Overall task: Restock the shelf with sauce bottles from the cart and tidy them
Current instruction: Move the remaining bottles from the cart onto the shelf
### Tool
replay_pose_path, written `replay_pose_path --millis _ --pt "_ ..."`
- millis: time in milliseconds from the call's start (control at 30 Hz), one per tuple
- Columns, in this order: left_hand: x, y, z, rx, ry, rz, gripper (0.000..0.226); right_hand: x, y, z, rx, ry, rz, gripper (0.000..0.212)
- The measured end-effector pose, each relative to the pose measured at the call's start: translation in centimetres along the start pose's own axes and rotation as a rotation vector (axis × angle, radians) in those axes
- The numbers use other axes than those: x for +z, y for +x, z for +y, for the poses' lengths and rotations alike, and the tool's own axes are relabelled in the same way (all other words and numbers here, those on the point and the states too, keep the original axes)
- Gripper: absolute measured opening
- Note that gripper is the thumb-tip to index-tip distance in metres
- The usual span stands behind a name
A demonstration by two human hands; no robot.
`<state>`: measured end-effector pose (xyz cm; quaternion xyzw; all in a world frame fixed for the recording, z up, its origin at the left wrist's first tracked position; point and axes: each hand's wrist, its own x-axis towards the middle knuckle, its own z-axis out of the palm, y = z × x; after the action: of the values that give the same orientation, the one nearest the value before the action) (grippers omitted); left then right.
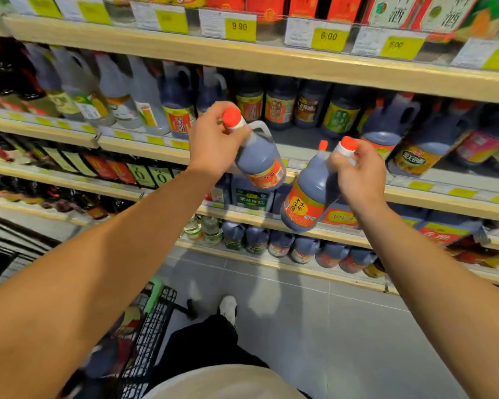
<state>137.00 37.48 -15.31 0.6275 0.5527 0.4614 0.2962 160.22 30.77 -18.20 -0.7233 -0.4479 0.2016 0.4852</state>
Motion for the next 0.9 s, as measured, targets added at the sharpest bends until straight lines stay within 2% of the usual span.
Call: replay_pose_path --millis 267,433,667,900 --pt "1.9 1.0 -0.8 0.178 -0.064 0.142 0.023 0.8 0.5 0.7 -0.024 -0.017 0.047 0.028" --pt "3.4 2.7 -0.8 0.246 -0.050 0.177 0.022 1.3 0.7 1.5 -0.019 -0.026 0.062 0.030" --pt "6.7 5.7 -1.5 0.228 -0.046 0.111 0.025 1.3 2.0 2.4 0.009 -0.028 0.079 0.028" --pt "9.4 7.7 -1.8 0.220 0.070 0.013 0.028 1.0 3.3 2.7 0.001 0.002 0.110 0.028"
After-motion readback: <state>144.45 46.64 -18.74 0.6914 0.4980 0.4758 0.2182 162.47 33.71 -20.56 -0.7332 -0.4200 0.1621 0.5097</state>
